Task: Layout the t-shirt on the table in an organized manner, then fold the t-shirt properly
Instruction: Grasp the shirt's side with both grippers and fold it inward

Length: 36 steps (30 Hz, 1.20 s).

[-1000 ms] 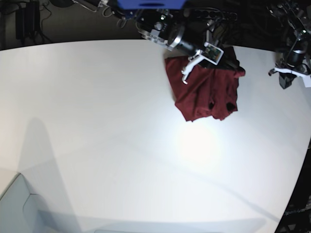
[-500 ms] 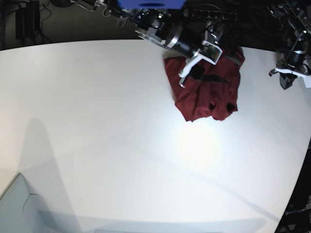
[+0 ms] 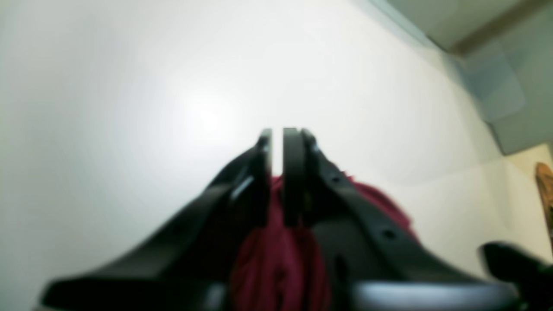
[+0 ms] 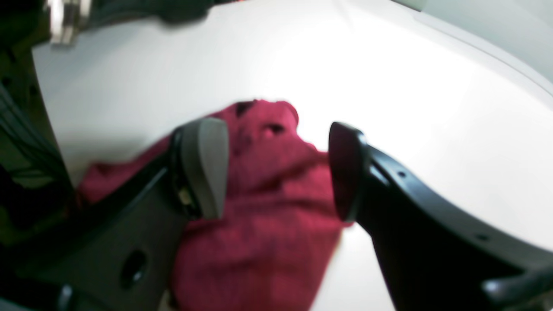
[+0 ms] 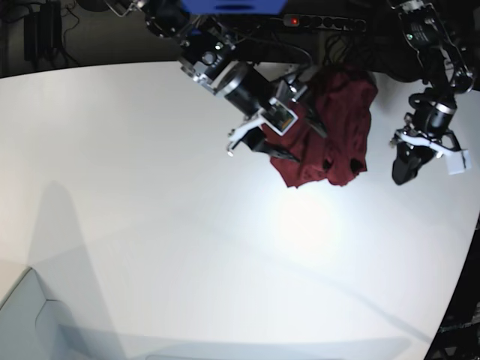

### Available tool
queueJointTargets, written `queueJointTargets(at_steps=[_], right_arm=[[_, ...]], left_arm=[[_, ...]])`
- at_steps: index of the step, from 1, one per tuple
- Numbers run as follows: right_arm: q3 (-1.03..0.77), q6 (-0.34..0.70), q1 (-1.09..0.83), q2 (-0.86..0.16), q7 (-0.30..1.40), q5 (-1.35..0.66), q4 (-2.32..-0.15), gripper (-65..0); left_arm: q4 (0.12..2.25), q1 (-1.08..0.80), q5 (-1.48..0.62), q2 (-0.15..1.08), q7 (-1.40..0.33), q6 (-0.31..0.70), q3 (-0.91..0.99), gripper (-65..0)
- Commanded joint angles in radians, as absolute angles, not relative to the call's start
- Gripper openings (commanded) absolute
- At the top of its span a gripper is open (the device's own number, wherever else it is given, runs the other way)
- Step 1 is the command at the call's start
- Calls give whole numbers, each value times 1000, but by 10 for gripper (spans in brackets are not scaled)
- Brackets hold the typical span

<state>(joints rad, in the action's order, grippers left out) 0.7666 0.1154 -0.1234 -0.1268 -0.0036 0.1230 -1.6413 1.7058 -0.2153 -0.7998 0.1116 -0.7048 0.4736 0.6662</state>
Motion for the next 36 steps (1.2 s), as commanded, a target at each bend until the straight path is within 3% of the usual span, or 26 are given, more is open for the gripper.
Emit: queueJointTargets(at_steps=[1, 5, 8, 17, 32, 36], right_arm=[[754, 120, -122, -120, -33, 114, -1662, -281], [699, 122, -140, -120, -33, 114, -1650, -281], [682, 122, -142, -120, -33, 114, -1649, -281], [677, 122, -139, -120, -33, 114, -1647, -281], [673, 122, -139, -120, -33, 114, -1601, -281], [673, 122, -131, -120, -33, 114, -1600, -281]], left_arm=[[1709, -211, -812, 124, -696, 470, 653, -494], [1649, -197, -760, 124, -694, 470, 624, -285], [1616, -196, -702, 122, -694, 470, 624, -252], [1498, -140, -651, 125, -696, 479, 585, -312], [1484, -113, -628, 130, -694, 473, 473, -377], [1480, -108, -595, 124, -693, 473, 481, -563]])
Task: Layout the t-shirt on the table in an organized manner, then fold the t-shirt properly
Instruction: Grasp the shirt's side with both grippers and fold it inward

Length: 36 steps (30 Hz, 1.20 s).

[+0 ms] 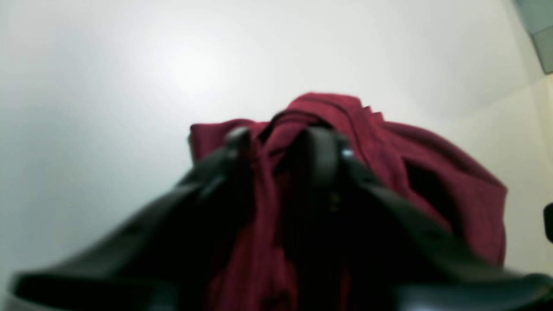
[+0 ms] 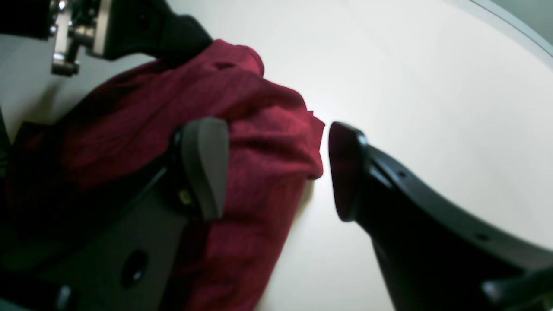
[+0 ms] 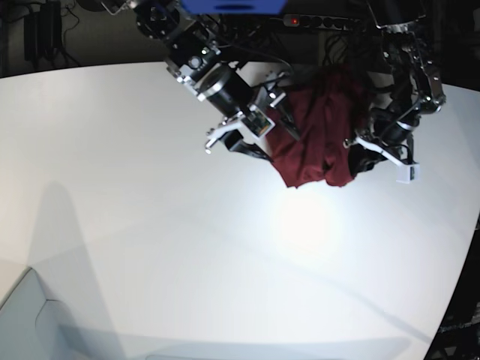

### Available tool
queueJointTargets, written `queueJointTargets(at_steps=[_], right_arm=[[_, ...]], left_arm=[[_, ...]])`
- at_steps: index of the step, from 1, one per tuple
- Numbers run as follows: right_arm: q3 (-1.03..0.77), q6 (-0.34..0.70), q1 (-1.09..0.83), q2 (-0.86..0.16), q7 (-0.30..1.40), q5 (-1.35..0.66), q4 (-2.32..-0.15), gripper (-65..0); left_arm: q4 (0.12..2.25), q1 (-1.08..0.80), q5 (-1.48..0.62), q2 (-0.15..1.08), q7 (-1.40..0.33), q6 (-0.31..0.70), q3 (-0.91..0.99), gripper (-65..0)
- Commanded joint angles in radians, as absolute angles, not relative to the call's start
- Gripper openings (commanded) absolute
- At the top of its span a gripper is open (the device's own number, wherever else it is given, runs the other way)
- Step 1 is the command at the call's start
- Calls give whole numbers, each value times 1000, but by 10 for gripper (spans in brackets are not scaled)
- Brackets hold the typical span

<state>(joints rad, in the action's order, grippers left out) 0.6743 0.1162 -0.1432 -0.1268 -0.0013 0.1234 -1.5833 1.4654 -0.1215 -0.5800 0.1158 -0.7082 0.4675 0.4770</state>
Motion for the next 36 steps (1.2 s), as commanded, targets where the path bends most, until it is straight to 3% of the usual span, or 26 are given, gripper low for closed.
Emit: queueJointTargets(at_steps=[1, 10, 18, 26, 36], right_arm=[[673, 122, -131, -120, -33, 114, -1600, -281], [680, 122, -76, -87, -33, 113, -1567, -287], [679, 122, 12, 1, -41, 113, -1349, -436], [673, 120, 54, -1, -41, 113, -1211, -440], [552, 122, -8, -101, -41, 25, -1365, -440]], left_arm=[[1477, -108, -593, 124, -693, 472, 481, -634], [1478, -113, -575, 125, -694, 470, 588, -648], [1489, -117, -578, 125, -702, 472, 677, -648], [1477, -116, -575, 125, -696, 472, 697, -648], [1477, -94, -578, 90, -702, 478, 694, -645]])
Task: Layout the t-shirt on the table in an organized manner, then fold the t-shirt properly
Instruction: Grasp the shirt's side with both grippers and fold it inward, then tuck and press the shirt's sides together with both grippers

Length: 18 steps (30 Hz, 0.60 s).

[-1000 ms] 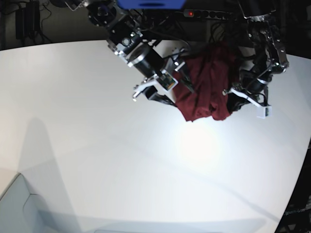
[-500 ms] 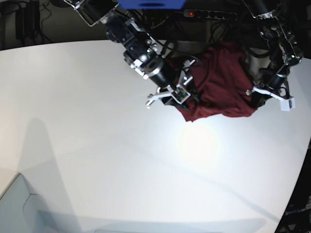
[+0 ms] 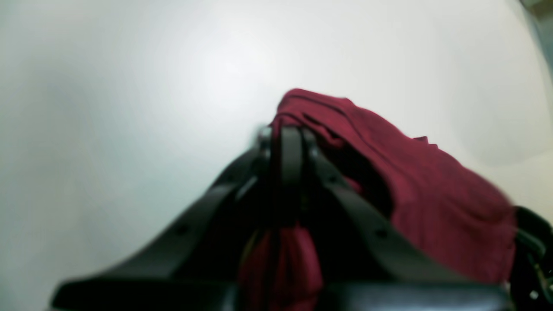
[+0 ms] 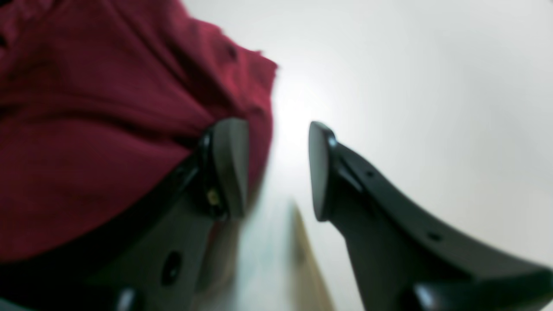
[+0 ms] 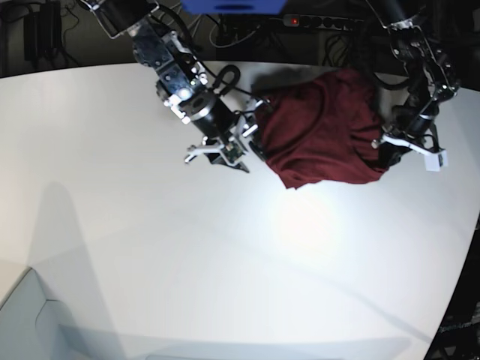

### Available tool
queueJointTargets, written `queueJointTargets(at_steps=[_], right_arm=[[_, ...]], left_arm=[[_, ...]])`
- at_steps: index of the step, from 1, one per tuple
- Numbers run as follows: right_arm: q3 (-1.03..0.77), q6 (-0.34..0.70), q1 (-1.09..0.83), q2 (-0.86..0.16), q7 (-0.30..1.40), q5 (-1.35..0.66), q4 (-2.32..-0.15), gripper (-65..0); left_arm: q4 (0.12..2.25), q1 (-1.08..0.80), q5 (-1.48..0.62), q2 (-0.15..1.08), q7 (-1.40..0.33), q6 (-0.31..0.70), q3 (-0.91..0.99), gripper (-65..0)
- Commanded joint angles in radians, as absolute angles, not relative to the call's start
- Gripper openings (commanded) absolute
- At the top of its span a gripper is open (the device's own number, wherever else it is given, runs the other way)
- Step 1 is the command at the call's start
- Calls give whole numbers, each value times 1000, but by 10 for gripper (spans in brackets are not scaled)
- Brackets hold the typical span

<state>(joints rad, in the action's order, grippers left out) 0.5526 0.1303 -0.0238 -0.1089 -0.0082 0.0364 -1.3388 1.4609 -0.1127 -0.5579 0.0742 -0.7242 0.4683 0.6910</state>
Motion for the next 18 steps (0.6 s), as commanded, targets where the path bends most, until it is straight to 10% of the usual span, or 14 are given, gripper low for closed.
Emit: queueJointTargets(at_steps=[1, 12, 18], right_arm=[[536, 122, -16, -107, -39, 25, -1363, -440], [506, 122, -79, -128, -42, 22, -1455, -440], [513, 124, -137, -128, -33, 22, -1624, -440]], left_arm=[[1477, -91, -578, 90, -702, 479, 694, -645], [1489, -104, -584, 91, -702, 481, 587, -641], [1489, -130, -585, 90, -702, 473, 582, -421]])
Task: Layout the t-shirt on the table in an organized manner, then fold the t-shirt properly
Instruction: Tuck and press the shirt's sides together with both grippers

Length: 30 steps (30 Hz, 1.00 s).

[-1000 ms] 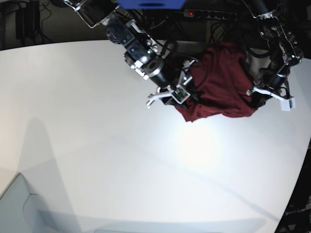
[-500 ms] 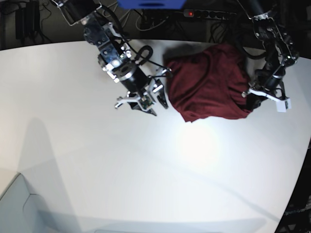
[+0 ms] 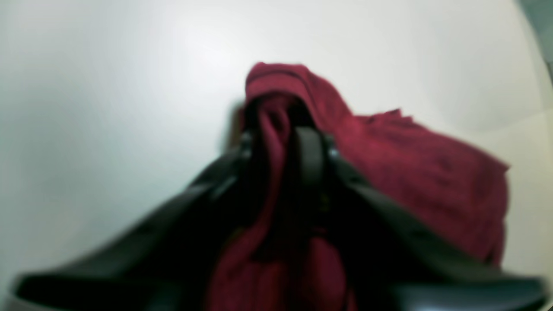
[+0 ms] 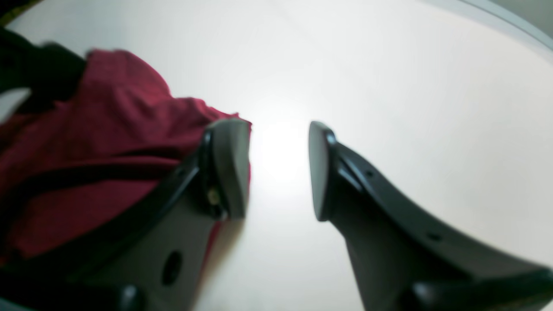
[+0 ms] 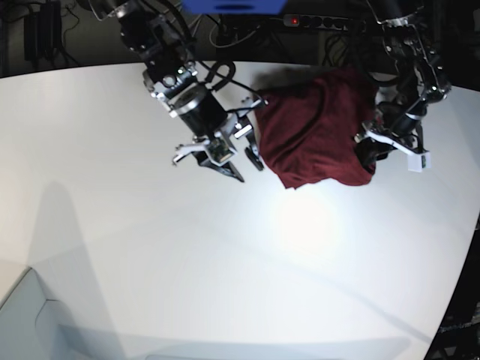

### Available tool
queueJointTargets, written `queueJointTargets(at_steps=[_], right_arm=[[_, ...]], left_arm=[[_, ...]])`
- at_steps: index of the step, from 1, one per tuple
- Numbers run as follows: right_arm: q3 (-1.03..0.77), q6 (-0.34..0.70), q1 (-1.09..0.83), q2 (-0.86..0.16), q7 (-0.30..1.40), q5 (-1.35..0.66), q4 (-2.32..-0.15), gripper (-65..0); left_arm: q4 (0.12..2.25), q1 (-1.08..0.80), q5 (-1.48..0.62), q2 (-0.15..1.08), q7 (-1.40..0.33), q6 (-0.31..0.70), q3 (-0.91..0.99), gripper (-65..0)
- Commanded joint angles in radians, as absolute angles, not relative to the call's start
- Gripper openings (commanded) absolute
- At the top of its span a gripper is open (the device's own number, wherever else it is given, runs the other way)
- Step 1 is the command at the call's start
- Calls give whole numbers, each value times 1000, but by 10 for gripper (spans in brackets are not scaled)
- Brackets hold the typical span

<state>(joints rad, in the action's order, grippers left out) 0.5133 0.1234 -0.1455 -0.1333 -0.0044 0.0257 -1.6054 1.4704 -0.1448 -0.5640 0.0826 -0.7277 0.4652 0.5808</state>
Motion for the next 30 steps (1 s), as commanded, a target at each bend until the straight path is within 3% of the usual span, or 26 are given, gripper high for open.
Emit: queueJointTargets(at_steps=[1, 5, 9, 19, 30], right_arm=[[518, 124, -147, -128, -33, 22, -1639, -440], [598, 124, -156, -128, -33, 22, -1650, -440], [673, 124, -165, -127, -35, 22, -1624, -440], [697, 117, -124, -93, -42, 21, -1368, -440], [492, 122, -251, -120, -42, 21, -1483, -440]], left_arm=[[1491, -142, -585, 90, -700, 473, 582, -363], [1497, -157, -585, 96, -694, 473, 598, -204], [1518, -157, -585, 81, -700, 479, 687, -147], [1596, -162, -585, 48, -702, 479, 839, -131], [1586, -173, -585, 48, -702, 481, 839, -131]])
